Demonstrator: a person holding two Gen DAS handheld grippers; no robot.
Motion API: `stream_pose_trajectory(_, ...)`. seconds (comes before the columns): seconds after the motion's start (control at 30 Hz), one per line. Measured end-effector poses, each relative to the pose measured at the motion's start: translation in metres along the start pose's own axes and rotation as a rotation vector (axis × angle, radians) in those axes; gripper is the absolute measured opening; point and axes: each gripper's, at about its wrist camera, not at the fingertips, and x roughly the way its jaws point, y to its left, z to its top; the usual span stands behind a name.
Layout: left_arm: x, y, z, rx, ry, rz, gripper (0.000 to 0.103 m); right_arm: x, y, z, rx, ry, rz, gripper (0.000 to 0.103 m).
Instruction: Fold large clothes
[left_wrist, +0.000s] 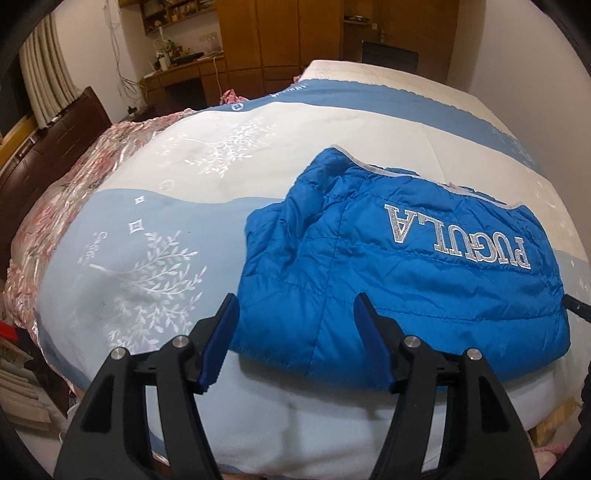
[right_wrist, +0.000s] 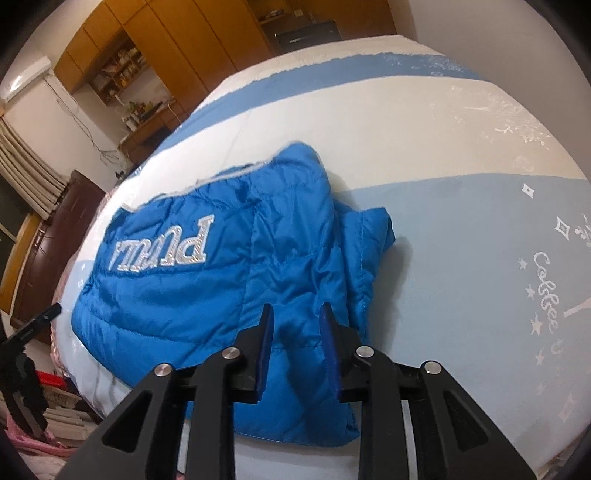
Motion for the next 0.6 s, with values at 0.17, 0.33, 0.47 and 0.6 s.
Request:
stream_pose_trajectory(0.17, -0.008, 0.006, -0.004, -0.014, -0.022, 0.012, 0.074, 0.013, 0.0, -0.005, -0.023, 0.028, -0.017, 0.025)
stream_pose_trajectory(0.33, -0.002, 0.016, -0.01, -0.044, -0.004, 0.006, 0.077, 0.026, -0.001, -0.015, -0.048, 0.026, -0.03, 0.025)
stream_pose_trajectory(0.47, 0.008, 0.022, -0.015, -0.067, 0.016, -0.013, 0.08, 0.028, -0.004, -0.018, -0.04, 0.013, -0.019, 0.024)
stream_pose_trajectory(0.6, 0.023, 0.032, -0.022, -0.096, 0.045, -0.013, 0.081, 0.028, -0.003, -0.02, -0.028, 0.003, -0.021, 0.024)
